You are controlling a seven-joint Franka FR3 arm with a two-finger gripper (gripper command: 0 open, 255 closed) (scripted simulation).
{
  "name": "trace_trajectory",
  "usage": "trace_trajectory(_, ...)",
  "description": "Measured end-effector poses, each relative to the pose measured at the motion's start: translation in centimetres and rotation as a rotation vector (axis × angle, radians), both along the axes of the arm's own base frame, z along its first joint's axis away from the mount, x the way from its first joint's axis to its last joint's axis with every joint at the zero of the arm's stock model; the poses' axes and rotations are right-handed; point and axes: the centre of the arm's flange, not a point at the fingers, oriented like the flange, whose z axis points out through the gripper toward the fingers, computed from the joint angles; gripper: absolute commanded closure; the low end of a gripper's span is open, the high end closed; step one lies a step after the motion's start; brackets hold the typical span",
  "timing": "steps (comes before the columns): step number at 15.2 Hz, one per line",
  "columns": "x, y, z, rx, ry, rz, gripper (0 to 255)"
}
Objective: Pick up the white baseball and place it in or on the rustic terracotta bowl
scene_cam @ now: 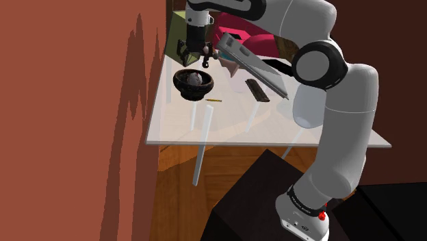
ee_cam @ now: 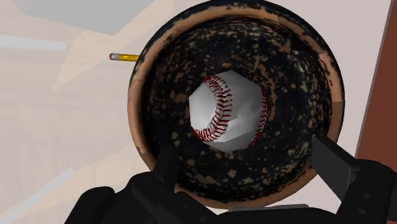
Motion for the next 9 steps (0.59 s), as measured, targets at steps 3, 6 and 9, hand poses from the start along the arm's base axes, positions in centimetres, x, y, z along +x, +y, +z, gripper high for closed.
trace_trajectory(3, 0.3, 0.0, 3.2, 0.0, -0.001, 0.0, 0)
trace_trajectory(6, 0.3, 0.0, 4.3, 0.0, 0.0, 0.0, 0)
trace_trajectory(9, 0.3, 0.0, 4.4, 0.0, 0.0, 0.0, 0)
